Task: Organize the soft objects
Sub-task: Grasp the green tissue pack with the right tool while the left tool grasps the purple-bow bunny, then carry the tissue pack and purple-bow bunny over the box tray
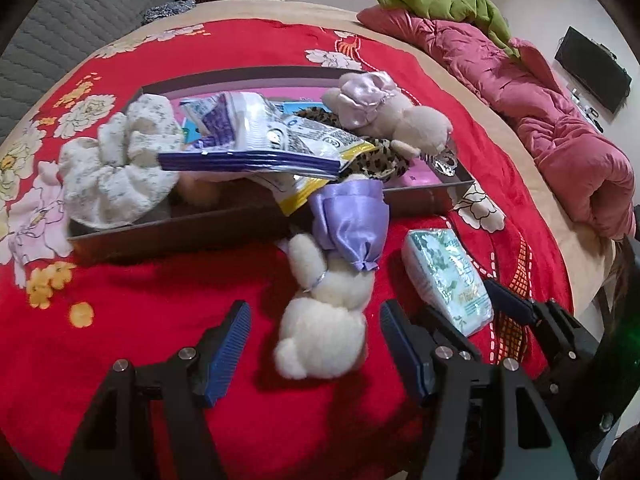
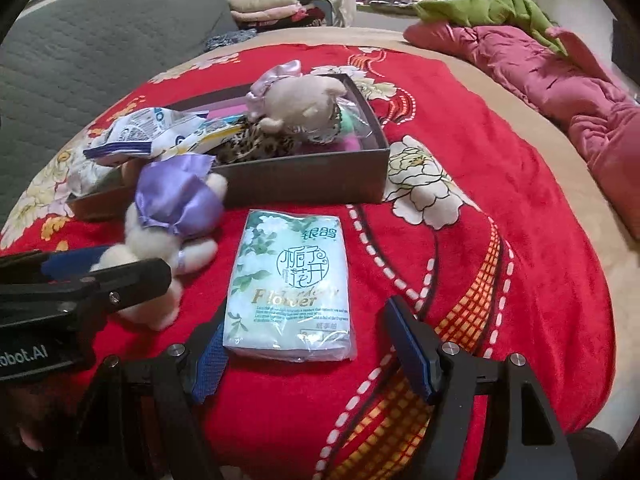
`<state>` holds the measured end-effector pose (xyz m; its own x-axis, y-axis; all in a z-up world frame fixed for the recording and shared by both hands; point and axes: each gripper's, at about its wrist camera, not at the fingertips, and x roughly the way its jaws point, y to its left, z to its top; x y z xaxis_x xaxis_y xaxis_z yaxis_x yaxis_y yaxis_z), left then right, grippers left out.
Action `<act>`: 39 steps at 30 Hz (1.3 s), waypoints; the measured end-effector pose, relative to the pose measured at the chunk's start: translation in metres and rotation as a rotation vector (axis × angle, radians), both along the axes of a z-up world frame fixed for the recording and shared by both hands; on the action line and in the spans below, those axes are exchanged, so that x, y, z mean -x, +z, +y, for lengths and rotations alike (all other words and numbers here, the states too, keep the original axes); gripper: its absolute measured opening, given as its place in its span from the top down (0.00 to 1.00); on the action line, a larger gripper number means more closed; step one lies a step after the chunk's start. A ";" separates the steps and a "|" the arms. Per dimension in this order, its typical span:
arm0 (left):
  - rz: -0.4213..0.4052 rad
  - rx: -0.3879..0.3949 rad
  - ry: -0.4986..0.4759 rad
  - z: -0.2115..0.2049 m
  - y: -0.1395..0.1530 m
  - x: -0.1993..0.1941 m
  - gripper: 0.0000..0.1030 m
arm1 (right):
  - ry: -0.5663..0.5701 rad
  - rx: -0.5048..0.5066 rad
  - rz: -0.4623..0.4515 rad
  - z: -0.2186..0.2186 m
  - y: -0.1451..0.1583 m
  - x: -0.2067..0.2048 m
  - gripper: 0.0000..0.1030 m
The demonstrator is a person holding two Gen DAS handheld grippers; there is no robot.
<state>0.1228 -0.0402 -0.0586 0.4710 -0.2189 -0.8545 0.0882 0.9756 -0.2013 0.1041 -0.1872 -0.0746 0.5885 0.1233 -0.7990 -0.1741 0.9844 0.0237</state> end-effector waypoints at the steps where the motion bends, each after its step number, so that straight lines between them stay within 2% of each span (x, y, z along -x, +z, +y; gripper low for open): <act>1: 0.005 -0.004 0.001 -0.001 -0.002 -0.002 0.36 | 0.001 0.003 -0.003 -0.001 0.000 -0.002 0.28; 4: 0.011 -0.025 -0.001 -0.005 -0.008 -0.008 0.36 | -0.002 0.010 -0.017 -0.003 0.000 -0.006 0.28; 7: 0.016 -0.010 -0.005 -0.006 -0.013 -0.012 0.36 | 0.001 0.008 -0.021 -0.005 -0.002 -0.012 0.29; 9: 0.021 -0.005 0.000 -0.005 -0.016 -0.015 0.36 | 0.004 0.025 -0.029 -0.006 -0.003 -0.014 0.41; 12: 0.017 -0.007 -0.004 -0.005 -0.018 -0.017 0.37 | 0.009 0.010 -0.038 -0.011 -0.003 -0.017 0.45; 15: 0.008 -0.010 -0.014 -0.007 -0.018 -0.019 0.42 | 0.014 -0.002 -0.043 -0.014 -0.002 -0.018 0.46; 21: -0.006 0.004 -0.041 -0.014 -0.015 -0.019 0.61 | 0.015 -0.021 -0.055 -0.018 0.002 -0.017 0.49; 39: -0.066 0.038 -0.028 -0.001 0.020 0.003 0.64 | 0.024 -0.058 -0.148 -0.024 0.037 0.001 0.53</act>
<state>0.1193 -0.0416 -0.0388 0.5190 -0.2646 -0.8128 0.1295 0.9642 -0.2312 0.1028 -0.2108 -0.0380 0.6954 0.1822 -0.6951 -0.2034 0.9777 0.0527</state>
